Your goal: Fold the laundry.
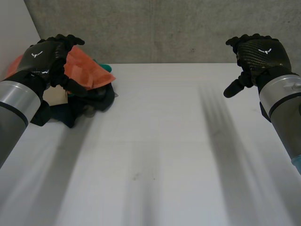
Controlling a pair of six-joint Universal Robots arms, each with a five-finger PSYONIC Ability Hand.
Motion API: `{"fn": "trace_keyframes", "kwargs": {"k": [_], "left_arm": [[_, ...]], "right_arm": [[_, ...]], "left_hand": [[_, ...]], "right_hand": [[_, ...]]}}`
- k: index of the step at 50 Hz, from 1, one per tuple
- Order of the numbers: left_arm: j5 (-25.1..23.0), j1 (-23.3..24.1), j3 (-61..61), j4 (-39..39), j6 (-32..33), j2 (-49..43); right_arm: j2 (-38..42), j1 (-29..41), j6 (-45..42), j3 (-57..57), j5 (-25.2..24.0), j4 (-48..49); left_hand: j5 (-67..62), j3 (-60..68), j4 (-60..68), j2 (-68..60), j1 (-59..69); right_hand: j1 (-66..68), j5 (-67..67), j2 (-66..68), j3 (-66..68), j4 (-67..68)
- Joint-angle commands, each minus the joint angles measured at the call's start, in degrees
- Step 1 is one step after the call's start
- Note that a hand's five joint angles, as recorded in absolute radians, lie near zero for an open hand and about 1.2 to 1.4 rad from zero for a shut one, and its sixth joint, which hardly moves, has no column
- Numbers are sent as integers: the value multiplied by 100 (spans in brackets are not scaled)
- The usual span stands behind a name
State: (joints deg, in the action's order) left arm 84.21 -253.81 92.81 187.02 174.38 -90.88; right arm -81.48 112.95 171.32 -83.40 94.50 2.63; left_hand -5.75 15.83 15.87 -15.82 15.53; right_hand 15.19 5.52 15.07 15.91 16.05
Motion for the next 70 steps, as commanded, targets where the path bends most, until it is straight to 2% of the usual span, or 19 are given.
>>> {"fn": "trace_keyframes", "kwargs": {"k": [1, 12, 17, 20, 24, 25, 29, 32, 35, 38, 39, 42, 46, 50, 55, 59, 62, 70], "left_arm": [[-1, -2, -8, 1, -1, 18], [-1, 16, -157, -16, 26, 27], [-1, -72, -666, -16, 218, -157], [-1, -300, -1246, -25, 692, -876], [-71, -809, -1984, -104, 1632, -1729], [-132, -941, -2290, -148, 2121, -2044], [-334, -1179, -2967, -122, 3072, -3010], [-414, -1310, -3608, -113, 3513, -3749], [-484, -1521, -4015, -113, 3655, -4225], [-476, -1724, -4454, -113, 3691, -4701], [-484, -1733, -4586, -113, 3691, -4797], [-458, -1681, -4596, -95, 3656, -4816], [-370, -1453, -4368, 80, 3358, -4457], [-370, -1092, -3448, 702, 2813, -3054], [-414, -723, -2760, 1240, 2557, -2031], [-537, -258, -2601, 1241, 2531, -1775], [-564, -108, -2618, 1241, 2539, -1757], [-502, -247, -2627, 1197, 2776, -2547]], "right_arm": [[1, -1, -20, -1, -2, 0], [-8, -28, -38, 16, -10, 0], [-8, -19, -38, 16, -37, 0], [-8, -2, -38, 16, -45, 0], [-8, 7, -38, 8, -37, -8], [-8, 7, -38, 8, -37, -17], [-17, 7, -38, -1, -37, -26], [-17, 7, -55, -1, -37, -26], [-17, -1, -64, -10, -45, -26], [-8, -19, -73, -10, -46, -35], [-8, -19, -73, -10, -46, -43], [-8, -36, -82, -10, -46, -44], [1, -37, -82, -10, -46, -44], [9, -54, -82, -10, -46, -44], [18, -54, -82, -10, -46, -44], [18, -72, -82, -1, -46, -44], [9, -72, -82, 8, -54, -44], [9, -72, -82, -1, -54, -44]], "left_hand": [[319, -327, -330, 325, -297], [318, -327, -330, 325, -296], [335, -343, -347, 341, -313], [352, -360, -363, 358, -330], [352, -360, -363, 358, -330], [352, -360, -363, 358, -330], [335, -343, -347, 341, -313], [335, -343, -347, 341, -313], [184, -192, -196, 191, -162], [-805, 797, 794, -799, 827], [-2108, 2099, 2096, -2101, 2130], [-6409, 6401, 6398, -6403, 6431], [-6425, 6417, 6413, -6418, 6447], [-6425, 6417, 6413, -6418, 6447], [-6425, 6417, 6413, -6418, 6447], [-6425, 6417, 6413, -6418, 6447], [-6425, 6417, 6413, -6418, 6447], [-6425, 6417, 6413, -6418, 6447]], "right_hand": [[-519, -552, -507, -591, -605], [-519, -552, -507, -591, -605], [-519, -552, -507, -591, -605], [-519, -552, -507, -591, -605], [-519, -552, -507, -591, -605], [-519, -552, -507, -591, -605], [-519, -552, -507, -591, -605], [-519, -552, -507, -591, -605], [-519, -552, -507, -591, -605], [-519, -552, -507, -591, -605], [-519, -552, -507, -591, -605], [-519, -552, -507, -591, -605], [-519, -552, -507, -591, -605], [-519, -552, -507, -591, -605], [-519, -552, -507, -591, -605], [-519, -552, -507, -591, -605], [-519, -552, -507, -591, -605], [-519, -552, -507, -591, -605]]}}
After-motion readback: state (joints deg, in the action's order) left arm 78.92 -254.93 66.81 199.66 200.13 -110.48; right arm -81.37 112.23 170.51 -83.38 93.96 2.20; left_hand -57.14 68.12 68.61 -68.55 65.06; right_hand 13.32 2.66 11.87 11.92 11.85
